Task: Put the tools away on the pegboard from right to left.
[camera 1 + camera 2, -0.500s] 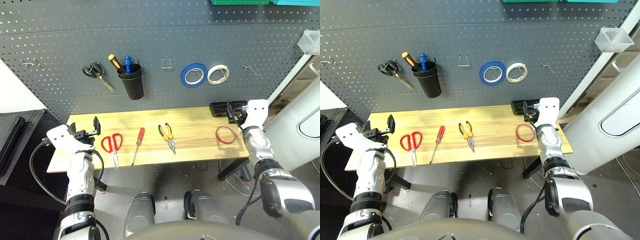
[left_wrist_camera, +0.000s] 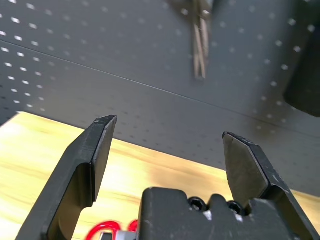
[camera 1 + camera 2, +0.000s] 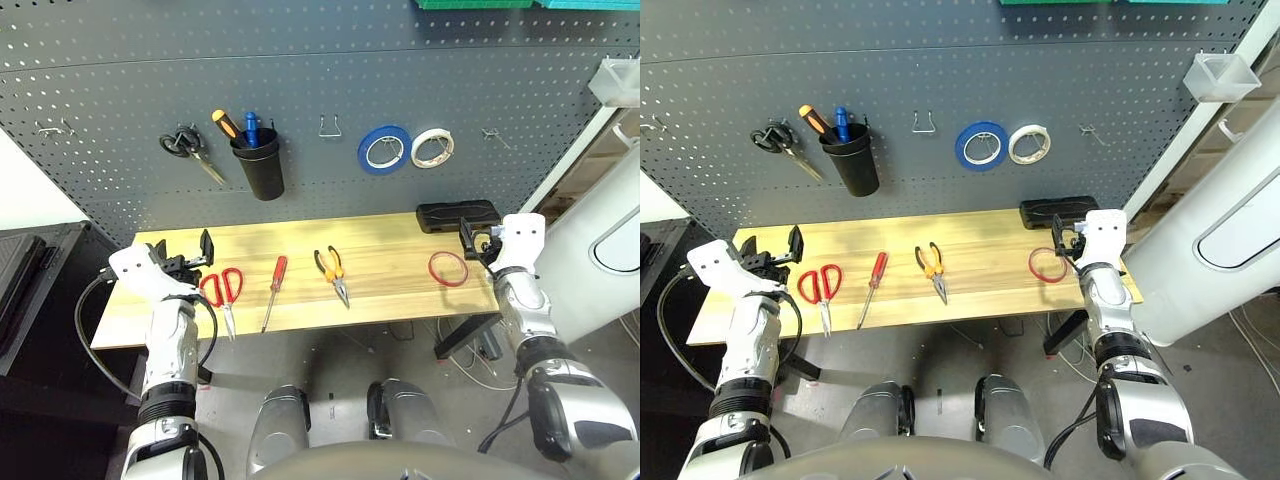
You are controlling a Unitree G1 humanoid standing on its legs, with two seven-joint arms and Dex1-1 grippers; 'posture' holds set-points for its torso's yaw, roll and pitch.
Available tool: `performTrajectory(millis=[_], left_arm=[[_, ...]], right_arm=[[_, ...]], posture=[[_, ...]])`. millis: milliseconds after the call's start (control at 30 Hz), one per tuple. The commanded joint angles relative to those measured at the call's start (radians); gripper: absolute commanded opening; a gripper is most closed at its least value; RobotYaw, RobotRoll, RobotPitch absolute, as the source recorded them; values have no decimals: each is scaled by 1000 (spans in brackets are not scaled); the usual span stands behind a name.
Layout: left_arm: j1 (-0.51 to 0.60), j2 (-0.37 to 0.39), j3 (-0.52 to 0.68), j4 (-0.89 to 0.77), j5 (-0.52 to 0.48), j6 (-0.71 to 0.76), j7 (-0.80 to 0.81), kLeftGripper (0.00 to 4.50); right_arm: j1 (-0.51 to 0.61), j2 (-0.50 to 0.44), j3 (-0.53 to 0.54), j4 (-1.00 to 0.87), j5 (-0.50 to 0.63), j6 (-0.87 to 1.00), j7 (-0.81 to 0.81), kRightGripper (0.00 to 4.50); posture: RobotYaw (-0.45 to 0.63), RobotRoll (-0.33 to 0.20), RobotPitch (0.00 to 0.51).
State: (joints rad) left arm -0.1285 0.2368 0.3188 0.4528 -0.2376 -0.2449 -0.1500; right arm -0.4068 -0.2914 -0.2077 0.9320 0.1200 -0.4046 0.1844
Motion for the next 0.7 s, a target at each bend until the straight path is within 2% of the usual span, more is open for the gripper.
performTrajectory(millis=[33, 133, 233, 333, 467, 700], left_arm=[[15, 24, -21, -25, -6, 38, -62, 4473], [35, 39, -35, -79, -22, 65, -118, 4473], [46, 51, -46, -164, -67, 137, -178, 4473], [70, 87, -107, -269, -67, 216, -267, 4473], [94, 141, -168, -401, -91, 328, -368, 4473], [98, 223, -241, -513, -100, 435, -498, 4473]], right_arm=[[-13, -1, 31, -25, -39, 109, -31, 4500], [-20, -4, 46, -71, -72, 201, -93, 4500], [-41, -4, 49, -153, -48, 360, -68, 4500], [-57, -13, 67, -231, -46, 553, -29, 4500], [-56, -25, 92, -332, -36, 770, 32, 4500], [-91, -66, 144, -349, -56, 942, 122, 4500]], posture=[[-4, 0, 0], [-14, 0, 0], [-26, 0, 11], [-38, 0, 53], [-38, 0, 83], [-42, 0, 116]])
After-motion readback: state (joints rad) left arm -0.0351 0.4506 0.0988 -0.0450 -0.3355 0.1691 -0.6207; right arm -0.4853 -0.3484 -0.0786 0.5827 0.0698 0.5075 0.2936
